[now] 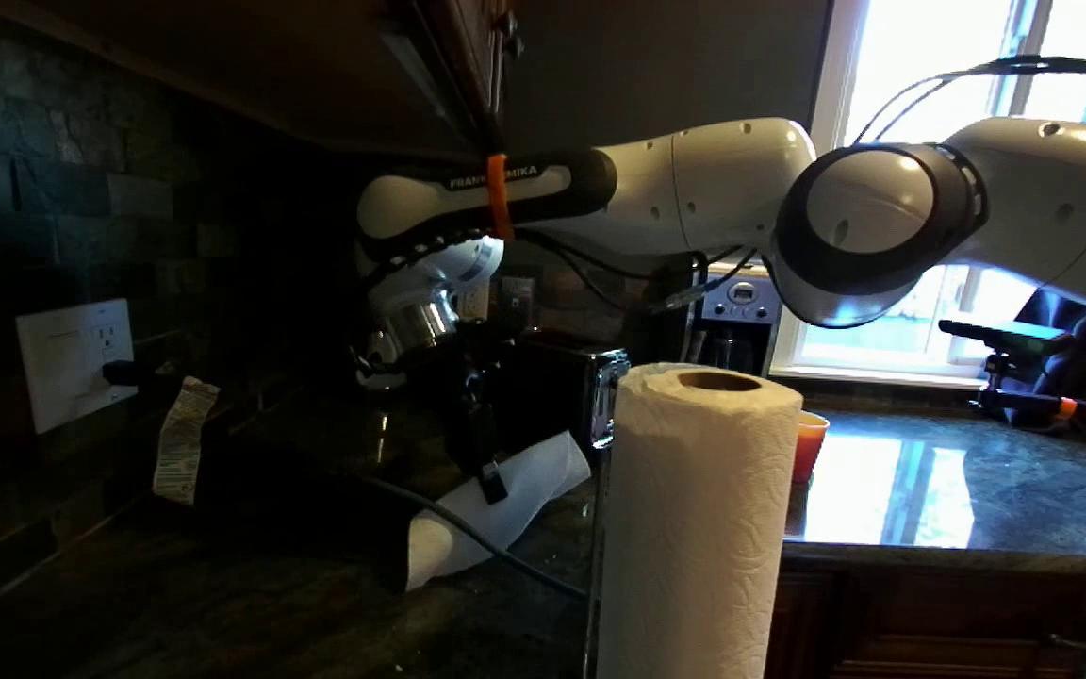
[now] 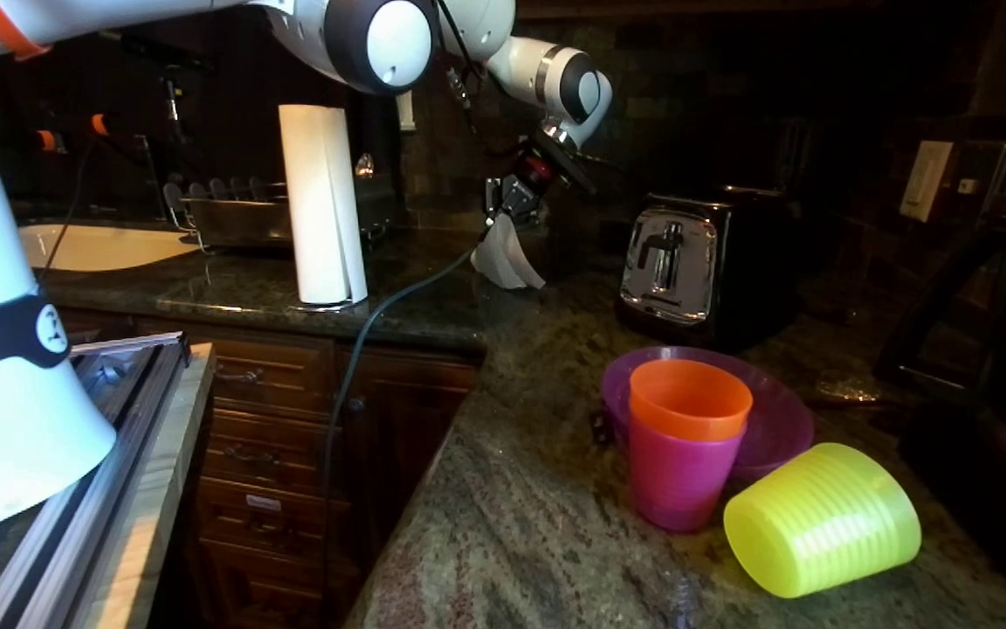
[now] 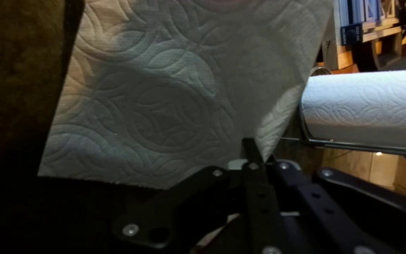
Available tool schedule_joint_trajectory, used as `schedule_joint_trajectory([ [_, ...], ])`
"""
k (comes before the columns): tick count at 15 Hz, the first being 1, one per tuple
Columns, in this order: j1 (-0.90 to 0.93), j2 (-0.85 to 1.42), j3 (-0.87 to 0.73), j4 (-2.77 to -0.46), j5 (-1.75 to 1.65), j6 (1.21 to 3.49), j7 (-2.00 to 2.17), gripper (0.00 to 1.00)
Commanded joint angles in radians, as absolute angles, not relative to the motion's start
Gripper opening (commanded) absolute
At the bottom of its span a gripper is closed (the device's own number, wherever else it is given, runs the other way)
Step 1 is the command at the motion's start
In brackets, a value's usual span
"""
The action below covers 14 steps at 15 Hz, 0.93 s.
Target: Pick up the napkin and wipe the counter
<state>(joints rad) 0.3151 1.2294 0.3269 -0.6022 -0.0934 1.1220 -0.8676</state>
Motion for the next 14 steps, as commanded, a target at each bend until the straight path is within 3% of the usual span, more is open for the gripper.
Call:
schedule_joint_trajectory([
  [1, 0.337, 1.158, 0.295, -0.639, -0.130, 1.214, -0.753, 0.00],
  [14, 0.296, 1.099, 0.253, -0.696, -0.138, 1.802, -0.318, 0.00],
])
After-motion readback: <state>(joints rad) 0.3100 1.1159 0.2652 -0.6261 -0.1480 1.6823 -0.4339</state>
